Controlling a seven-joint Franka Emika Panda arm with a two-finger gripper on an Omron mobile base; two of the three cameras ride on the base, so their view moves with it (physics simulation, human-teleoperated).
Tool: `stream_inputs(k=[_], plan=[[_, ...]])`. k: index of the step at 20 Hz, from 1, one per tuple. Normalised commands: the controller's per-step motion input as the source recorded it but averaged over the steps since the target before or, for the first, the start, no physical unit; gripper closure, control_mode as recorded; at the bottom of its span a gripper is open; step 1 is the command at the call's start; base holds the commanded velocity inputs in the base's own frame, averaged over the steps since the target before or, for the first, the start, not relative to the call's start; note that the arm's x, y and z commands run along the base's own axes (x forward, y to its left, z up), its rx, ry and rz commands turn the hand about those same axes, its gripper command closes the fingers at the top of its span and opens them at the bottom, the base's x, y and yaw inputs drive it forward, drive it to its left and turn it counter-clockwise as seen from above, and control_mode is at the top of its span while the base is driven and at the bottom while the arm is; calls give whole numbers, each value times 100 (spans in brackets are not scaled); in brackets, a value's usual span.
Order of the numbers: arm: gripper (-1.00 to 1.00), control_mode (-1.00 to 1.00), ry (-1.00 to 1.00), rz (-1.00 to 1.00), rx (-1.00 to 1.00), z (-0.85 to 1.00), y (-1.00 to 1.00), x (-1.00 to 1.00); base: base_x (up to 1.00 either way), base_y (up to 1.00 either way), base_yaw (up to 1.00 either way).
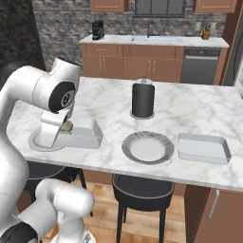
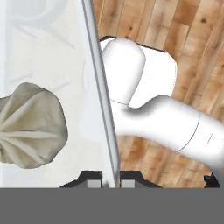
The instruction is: Place two dumplings into each of the tupperware containers and then place the containers in the fridge.
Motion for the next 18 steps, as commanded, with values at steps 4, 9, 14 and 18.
stream_inputs(k=[4,9,14,18], plan=[[100,-100,8,-36,-20,0,4,-25,0,0,0],[100,-100,-1,-23,-25,0,14,-5,0,0,0],[100,-100,-8,-17,-6,0,14,-31,0,0,0],[100,-100,-25,-3,0,0,3,-12,0,0,0]])
